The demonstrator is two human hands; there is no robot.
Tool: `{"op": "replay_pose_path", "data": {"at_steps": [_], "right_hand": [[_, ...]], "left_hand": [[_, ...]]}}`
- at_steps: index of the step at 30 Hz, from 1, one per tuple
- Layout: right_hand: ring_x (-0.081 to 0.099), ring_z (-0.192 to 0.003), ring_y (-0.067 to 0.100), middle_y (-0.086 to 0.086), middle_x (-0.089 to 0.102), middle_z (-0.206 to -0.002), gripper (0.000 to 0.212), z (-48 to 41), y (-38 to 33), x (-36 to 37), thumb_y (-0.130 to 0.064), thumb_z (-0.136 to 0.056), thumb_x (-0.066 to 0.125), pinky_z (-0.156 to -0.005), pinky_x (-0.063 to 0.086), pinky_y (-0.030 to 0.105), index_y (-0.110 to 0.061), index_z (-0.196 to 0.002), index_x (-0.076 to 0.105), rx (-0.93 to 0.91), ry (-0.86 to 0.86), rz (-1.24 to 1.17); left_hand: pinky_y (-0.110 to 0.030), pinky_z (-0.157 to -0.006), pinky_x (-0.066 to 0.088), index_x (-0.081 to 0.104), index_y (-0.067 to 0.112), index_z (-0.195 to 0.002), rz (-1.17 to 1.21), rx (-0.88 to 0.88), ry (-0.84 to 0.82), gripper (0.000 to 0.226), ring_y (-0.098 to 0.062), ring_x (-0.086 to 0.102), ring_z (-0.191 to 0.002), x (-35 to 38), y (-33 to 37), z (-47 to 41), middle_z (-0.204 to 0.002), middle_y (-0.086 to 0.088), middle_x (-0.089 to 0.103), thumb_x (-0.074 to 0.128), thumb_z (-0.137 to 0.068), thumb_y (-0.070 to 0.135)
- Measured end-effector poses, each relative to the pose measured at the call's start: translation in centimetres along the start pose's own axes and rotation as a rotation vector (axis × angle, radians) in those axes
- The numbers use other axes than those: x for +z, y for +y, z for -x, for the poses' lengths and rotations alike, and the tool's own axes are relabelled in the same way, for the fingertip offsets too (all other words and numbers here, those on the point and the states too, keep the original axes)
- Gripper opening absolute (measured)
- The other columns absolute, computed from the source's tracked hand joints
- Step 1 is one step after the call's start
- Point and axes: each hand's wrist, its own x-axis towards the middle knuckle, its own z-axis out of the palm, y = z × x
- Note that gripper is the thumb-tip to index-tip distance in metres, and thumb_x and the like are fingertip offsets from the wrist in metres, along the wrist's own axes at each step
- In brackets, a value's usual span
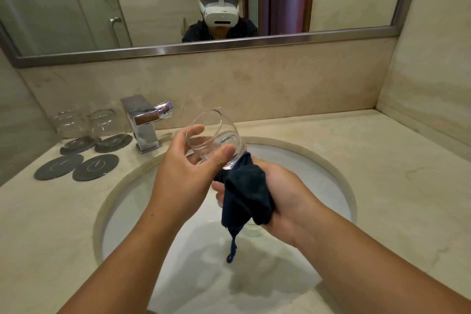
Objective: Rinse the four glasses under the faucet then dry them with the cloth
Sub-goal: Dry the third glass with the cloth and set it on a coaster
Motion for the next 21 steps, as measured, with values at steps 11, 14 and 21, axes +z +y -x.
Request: {"op": "replay_pose_path", "data": {"at_steps": [11, 14, 21], "right_hand": [[0.075, -0.104, 0.034, 0.016, 0.078, -0.121, 0.04, -0.8, -1.3, -1.2, -0.042, -0.109, 0.054, -0.101, 0.06, 0.052, -0.013, -0.125, 0.075, -0.142, 0.056, 0.024], [0.077, -0.091, 0.026, 0.011, 0.08, -0.107, 0.036, -0.1, -1.1, -1.1, -0.038, -0.111, 0.052, -0.085, 0.063, 0.04, -0.014, -0.119, 0.078, -0.165, -0.001, 0.148], [0.061, -0.127, -0.008, -0.027, 0.07, -0.131, 0.035, 1.1, -2.1, -0.7, -0.025, -0.111, 0.054, -0.111, 0.048, 0.023, -0.04, -0.14, 0.066, -0.744, 0.138, 0.518]], "left_hand": [[-0.033, -0.101, 0.056, 0.062, 0.049, -0.12, 0.081, -0.095, -0.065, 0.06, 0.006, 0.072, -0.104, -0.2, -0.4, 0.0, -0.11, 0.021, 0.077, 0.085, -0.071, 0.074], [-0.035, -0.101, 0.058, 0.067, 0.039, -0.128, 0.167, -0.137, 0.008, 0.081, -0.001, 0.073, -0.109, -0.4, -0.5, -0.2, -0.113, 0.016, 0.078, 0.081, -0.06, 0.08], [-0.031, -0.085, 0.063, 0.076, 0.028, -0.114, 0.167, -0.216, 0.089, 0.073, -0.01, 0.076, -0.096, -0.4, -0.2, 0.1, -0.102, 0.006, 0.079, 0.077, -0.063, 0.079]]}}
